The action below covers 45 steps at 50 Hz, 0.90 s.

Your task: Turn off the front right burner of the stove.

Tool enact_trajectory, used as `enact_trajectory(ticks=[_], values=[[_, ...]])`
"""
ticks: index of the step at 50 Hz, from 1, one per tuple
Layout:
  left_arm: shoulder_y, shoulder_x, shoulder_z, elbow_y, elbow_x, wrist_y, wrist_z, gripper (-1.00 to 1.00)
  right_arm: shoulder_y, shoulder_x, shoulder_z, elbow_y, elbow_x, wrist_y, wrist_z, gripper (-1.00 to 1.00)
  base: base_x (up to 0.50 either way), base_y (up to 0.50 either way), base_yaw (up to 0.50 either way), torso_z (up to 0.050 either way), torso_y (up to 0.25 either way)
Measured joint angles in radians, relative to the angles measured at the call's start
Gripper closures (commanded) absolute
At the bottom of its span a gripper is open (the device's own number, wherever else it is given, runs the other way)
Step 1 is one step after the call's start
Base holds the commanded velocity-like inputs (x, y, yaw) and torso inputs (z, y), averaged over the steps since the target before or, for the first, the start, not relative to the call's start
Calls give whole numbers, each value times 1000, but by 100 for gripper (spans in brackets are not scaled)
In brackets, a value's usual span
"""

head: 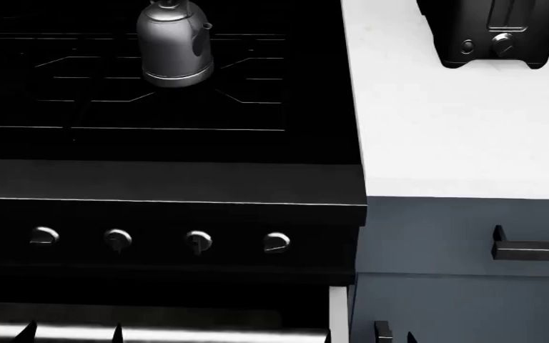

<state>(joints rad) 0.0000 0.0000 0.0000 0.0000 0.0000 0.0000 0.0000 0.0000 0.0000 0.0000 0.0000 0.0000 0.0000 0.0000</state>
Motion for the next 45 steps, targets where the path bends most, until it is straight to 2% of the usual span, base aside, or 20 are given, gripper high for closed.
enact_trajectory(ticks=[10, 32, 45], values=[[-12, -19, 24, -4, -56, -24, 10, -100, -2, 18, -16, 7, 22, 0, 30, -100, 0, 0, 0, 0, 0], [-39, -57, 83, -23, -79, -10, -50, -100, -2, 59, -56, -1, 75, 30, 85, -100, 0, 0, 0, 0, 0], [-50, -73, 105, -25, -85, -45, -86, -100, 0, 75, -75, -7, 97, 45, 107, -100, 0, 0, 0, -47, 0]])
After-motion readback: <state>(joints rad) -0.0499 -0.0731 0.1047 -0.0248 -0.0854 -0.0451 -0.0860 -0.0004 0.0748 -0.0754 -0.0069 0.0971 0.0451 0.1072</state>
